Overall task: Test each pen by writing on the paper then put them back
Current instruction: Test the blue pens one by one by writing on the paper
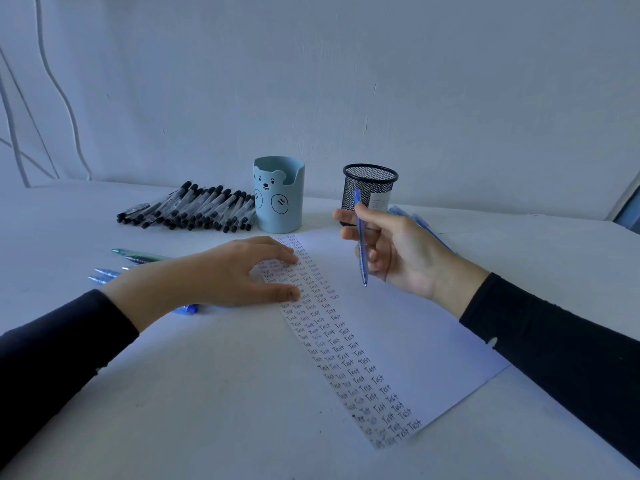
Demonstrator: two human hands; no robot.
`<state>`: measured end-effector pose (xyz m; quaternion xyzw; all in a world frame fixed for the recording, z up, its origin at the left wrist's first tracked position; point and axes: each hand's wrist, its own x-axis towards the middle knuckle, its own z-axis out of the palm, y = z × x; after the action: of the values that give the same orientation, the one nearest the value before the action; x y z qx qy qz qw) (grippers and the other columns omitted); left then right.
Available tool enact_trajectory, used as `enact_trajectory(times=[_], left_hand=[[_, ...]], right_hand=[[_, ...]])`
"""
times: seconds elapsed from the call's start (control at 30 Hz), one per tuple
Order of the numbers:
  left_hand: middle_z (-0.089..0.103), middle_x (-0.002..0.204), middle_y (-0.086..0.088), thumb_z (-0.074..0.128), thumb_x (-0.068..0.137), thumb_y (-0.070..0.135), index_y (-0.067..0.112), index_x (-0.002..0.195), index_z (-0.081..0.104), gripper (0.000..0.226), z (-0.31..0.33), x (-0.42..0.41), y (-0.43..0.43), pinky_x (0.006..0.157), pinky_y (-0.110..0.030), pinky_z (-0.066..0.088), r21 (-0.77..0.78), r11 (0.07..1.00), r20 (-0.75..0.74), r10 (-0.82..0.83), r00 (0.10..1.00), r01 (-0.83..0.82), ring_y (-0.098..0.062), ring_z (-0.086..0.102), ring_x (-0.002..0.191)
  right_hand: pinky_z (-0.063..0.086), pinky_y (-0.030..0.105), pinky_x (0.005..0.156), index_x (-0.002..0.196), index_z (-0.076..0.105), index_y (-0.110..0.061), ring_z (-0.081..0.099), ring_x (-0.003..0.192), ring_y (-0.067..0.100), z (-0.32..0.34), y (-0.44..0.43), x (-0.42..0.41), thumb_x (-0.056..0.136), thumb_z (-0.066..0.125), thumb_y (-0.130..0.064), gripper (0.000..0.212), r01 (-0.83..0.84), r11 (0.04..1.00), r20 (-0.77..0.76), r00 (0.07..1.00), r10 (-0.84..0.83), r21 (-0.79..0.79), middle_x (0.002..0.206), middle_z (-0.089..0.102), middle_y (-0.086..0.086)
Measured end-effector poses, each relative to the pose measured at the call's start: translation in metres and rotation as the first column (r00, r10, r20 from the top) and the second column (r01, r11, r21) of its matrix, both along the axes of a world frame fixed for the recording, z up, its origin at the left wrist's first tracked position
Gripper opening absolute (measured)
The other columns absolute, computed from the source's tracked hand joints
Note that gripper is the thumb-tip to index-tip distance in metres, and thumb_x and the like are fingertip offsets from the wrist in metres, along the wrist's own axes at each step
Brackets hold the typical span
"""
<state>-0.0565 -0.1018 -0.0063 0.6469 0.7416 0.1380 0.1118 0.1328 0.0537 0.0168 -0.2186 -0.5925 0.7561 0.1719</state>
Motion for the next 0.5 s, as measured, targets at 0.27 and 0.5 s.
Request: enact_trajectory(times=[0.27,0.5], left_hand=[[0.039,0.14,0.028,0.052,0.068,0.079,0.043,0.135,0.047,0.076,-0.002,-0.003,0.001,0.107,-0.017,0.024,0.007,1.0,0.006,-0.003,1.0,0.003,0.006,0.037,0.126],[0.038,0.134,0.032,0.053,0.069,0.076,0.044,0.133,0.048,0.071,-0.005,-0.005,0.001,0.104,-0.012,0.021,0.023,1.0,0.0,-0.008,1.0,0.008,0.009,0.037,0.125]], right_hand=[[0.034,0.015,0.041,0.101,0.072,-0.017,0.035,0.05,0.007,-0.004,0.002,0.0,0.095,0.054,-0.033,0.025,-0.062,0.997,-0.023,0.998,0.061,-0.048,0.074,0.067,-0.006],[0.05,0.022,0.053,0.093,0.068,-0.014,0.058,0.055,0.012,0.021,0.033,0.005,0.093,0.06,-0.011,0.008,0.379,0.9,-0.362,0.887,-0.287,0.213,0.071,0.06,-0.001]])
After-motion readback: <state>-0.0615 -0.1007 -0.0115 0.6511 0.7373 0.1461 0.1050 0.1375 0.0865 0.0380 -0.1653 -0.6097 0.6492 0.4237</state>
